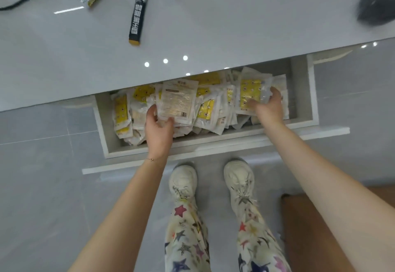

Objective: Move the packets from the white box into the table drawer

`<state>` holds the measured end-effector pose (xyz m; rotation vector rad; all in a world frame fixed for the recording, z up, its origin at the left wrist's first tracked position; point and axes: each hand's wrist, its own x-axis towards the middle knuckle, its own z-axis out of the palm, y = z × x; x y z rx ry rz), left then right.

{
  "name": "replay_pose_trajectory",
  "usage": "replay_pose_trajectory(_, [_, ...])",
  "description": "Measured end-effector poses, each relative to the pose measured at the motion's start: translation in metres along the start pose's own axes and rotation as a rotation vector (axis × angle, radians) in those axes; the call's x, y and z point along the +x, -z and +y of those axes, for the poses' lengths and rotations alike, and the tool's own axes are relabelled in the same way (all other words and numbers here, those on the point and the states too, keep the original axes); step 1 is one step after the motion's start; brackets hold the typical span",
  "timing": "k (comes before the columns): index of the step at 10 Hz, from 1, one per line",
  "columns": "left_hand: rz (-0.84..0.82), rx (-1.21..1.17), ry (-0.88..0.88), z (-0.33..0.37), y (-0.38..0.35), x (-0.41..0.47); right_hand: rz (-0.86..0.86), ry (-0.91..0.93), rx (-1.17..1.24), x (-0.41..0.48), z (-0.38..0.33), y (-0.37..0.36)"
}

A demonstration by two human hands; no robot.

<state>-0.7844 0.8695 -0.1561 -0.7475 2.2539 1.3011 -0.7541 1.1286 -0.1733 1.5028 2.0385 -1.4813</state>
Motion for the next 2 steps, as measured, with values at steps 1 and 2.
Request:
replay_pose_trajectory(1, [0.026, 0.22, -0.073, 0.018, 0.01, -0.018, 0.004, 0.128, -0.152, -0.025, -0.017, 0.014])
replay_pose_trajectory(2, [0.029, 0.352, -0.203, 0.035, 0.028, -0.047, 0.01, 0.319, -0.356, -0.06, -0.03, 0.032])
